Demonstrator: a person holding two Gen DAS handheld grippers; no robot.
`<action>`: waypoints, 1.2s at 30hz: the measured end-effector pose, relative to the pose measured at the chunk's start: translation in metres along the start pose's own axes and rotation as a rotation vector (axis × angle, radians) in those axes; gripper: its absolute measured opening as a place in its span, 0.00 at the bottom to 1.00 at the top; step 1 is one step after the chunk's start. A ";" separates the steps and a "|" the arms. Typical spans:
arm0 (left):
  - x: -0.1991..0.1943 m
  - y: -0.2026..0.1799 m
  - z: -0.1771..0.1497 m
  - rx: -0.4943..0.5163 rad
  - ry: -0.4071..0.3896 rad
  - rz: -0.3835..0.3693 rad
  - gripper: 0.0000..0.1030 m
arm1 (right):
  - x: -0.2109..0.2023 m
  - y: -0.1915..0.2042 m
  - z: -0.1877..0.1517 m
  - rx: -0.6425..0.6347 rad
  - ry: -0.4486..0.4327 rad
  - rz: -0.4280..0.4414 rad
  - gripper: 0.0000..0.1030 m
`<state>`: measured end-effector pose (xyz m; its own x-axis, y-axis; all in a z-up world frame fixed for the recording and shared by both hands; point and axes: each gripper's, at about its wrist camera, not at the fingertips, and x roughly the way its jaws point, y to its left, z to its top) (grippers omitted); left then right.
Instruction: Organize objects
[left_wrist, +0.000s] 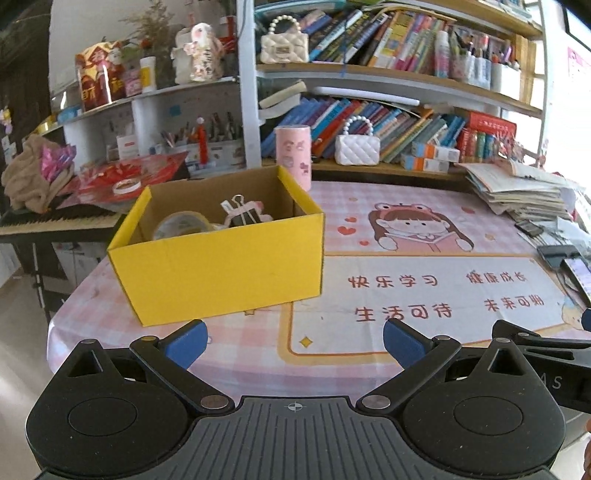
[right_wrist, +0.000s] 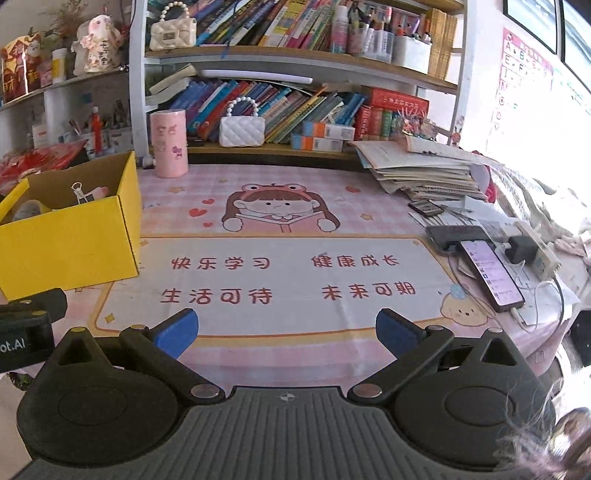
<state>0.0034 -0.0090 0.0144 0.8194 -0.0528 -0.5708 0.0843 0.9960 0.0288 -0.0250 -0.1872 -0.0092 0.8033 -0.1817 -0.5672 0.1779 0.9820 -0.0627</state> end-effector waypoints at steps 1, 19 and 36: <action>0.000 -0.002 0.000 0.005 0.001 -0.003 0.99 | -0.001 -0.001 0.000 0.003 0.000 -0.001 1.00; 0.001 -0.026 -0.008 0.053 0.021 0.057 1.00 | -0.004 -0.018 -0.006 0.012 0.026 -0.009 1.00; 0.002 -0.020 -0.008 0.043 0.032 0.073 1.00 | -0.004 -0.013 -0.006 0.004 0.033 -0.020 1.00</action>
<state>-0.0012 -0.0283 0.0059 0.8057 0.0226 -0.5919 0.0503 0.9930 0.1064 -0.0336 -0.1995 -0.0108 0.7804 -0.1990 -0.5928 0.1959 0.9781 -0.0705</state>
